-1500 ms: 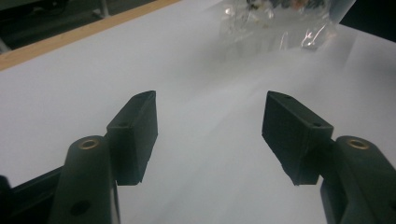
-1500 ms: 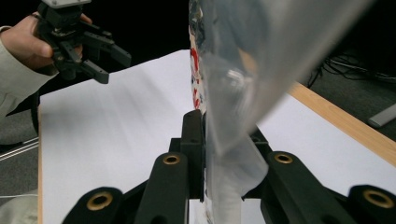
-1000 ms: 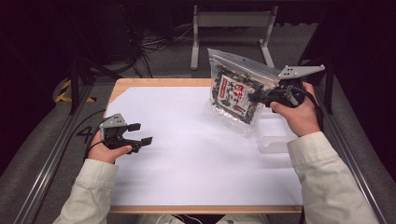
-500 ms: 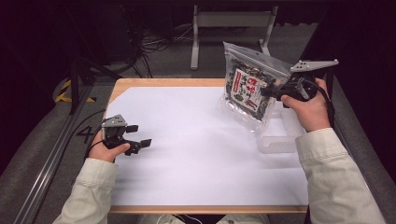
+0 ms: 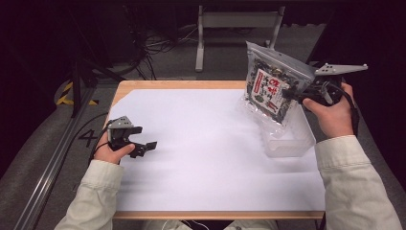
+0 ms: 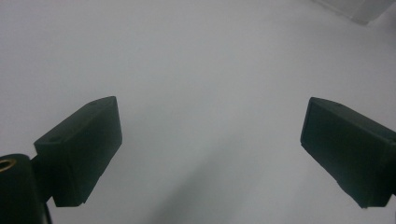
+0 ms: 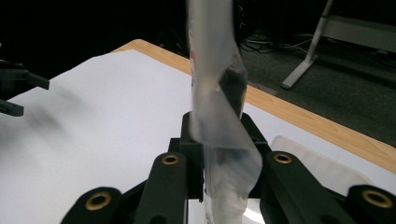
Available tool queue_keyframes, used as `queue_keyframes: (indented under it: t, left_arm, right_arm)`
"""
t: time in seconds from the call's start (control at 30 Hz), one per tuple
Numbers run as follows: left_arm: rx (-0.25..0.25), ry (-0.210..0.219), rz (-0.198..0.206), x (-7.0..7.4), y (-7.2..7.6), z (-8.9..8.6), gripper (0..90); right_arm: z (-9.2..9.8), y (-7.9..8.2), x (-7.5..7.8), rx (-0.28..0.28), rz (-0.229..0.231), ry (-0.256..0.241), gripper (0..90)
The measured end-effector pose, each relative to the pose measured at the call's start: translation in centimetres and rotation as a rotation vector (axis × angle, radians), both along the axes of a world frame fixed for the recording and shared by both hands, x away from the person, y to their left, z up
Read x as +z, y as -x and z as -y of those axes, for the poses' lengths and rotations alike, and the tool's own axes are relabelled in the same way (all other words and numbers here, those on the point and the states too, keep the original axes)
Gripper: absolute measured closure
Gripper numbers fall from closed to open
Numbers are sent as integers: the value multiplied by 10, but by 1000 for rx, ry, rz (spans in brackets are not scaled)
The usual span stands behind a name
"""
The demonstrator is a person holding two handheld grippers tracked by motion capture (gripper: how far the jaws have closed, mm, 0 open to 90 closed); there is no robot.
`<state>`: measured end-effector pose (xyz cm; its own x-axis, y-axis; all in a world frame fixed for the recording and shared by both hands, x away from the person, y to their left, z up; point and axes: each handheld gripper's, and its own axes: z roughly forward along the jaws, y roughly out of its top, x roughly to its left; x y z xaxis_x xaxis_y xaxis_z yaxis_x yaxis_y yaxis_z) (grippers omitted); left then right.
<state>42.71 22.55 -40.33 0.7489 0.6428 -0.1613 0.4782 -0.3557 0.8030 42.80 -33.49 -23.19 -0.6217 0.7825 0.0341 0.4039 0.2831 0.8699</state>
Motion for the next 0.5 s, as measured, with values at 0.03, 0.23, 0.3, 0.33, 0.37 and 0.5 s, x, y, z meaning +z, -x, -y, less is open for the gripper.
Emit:
queue_keyframes:
  t: [0.03,0.23,0.3,0.33,0.37,0.5]
  left_arm:
    - [0,-3,-1,0,-1,1,62]
    - [-8,-15,2,-1,-3,4,60]
    - [0,-16,-3,-2,-4,4,61]
    - [0,-19,-1,-2,-4,4,61]
    - [1,-19,-2,-2,-4,4,61]
    - [4,-19,-4,-2,-3,3,60]
  right_arm:
    - [2,0,0,-7,0,-1,764]
    - [17,3,-1,-60,-2,-3,764]
    - [21,4,-1,-72,0,-8,764]
    - [23,4,-1,-79,1,-8,764]
    - [24,5,0,-88,3,-9,765]
    - [29,5,0,-107,5,-12,764]
